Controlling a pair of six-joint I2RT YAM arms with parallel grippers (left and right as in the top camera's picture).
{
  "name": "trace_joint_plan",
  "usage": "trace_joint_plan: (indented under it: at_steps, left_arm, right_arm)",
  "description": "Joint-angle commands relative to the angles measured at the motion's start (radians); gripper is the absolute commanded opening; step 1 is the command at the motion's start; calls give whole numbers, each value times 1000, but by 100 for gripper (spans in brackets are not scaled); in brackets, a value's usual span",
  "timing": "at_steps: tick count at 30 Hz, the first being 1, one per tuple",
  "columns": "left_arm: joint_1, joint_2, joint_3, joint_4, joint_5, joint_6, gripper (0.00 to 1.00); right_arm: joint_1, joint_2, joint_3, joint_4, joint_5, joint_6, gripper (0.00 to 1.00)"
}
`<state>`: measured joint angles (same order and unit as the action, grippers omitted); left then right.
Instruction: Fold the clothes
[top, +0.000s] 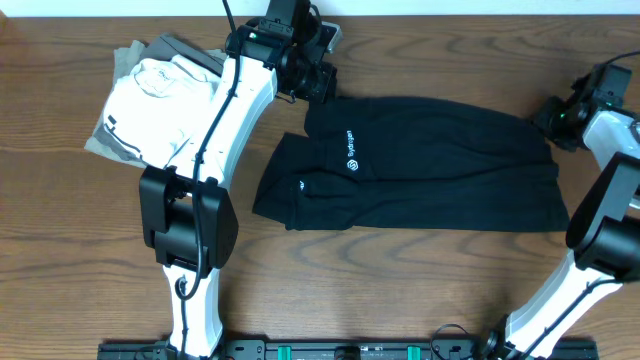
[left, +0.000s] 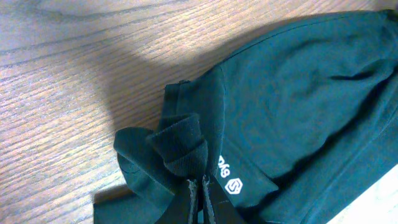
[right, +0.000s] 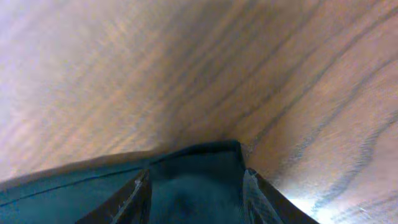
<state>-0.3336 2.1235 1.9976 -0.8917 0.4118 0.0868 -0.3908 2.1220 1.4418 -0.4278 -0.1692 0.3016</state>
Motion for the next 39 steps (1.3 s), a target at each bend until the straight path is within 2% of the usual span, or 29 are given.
trace_joint_plan:
  at_steps: [1, 3, 5, 7, 8, 9, 10, 15, 20, 25, 26, 27, 29, 36, 39]
  left_arm:
    - [-6, 0, 8, -9, -8, 17, 6]
    - [-6, 0, 8, -10, -8, 17, 6]
    - [-6, 0, 8, -10, -8, 17, 6]
    - [-6, 0, 8, -10, -8, 17, 6]
    - [-6, 0, 8, -10, -8, 17, 6]
    - [-6, 0, 8, -10, -8, 17, 6]
    - [-6, 0, 8, -10, -8, 18, 6]
    - [-5, -13, 8, -14, -15, 18, 6]
    - [-5, -53, 8, -21, -100, 19, 6]
    - [-5, -85, 8, -20, -118, 42, 6]
    - [-6, -86, 8, -21, -118, 41, 6]
    - [-6, -85, 8, -24, -118, 41, 6]
    - [-6, -85, 7, -29, -118, 41, 6]
    - [-8, -85, 7, -43, -117, 40, 6]
    - [-13, -85, 7, -55, -117, 40, 6]
  right_arm:
    - [-6, 23, 6, 6, 16, -19, 45]
    - [-6, 23, 6, 14, 16, -29, 45]
    - [-6, 23, 6, 21, 17, -30, 40]
    - [-7, 23, 6, 24, 16, -30, 27]
    - [-8, 23, 6, 27, 16, -30, 18]
    - [-8, 23, 6, 33, 16, -30, 4]
    - [-8, 23, 7, 42, 13, -30, 1]
    - [-22, 5, 34, 56, -102, -119, 1]
    - [-48, -61, 45, 78, -215, -202, 1]
    - [-70, -90, 45, 45, -222, -205, 1]
    - [-72, -85, 45, 27, -209, -202, 8]
    - [-73, -79, 45, 9, -195, -199, 21]
    - [-72, -63, 44, -16, -174, -198, 33]
    - [-72, 7, 42, -20, -140, -175, 43]
    - [-72, 41, 42, -8, -119, -155, 44]
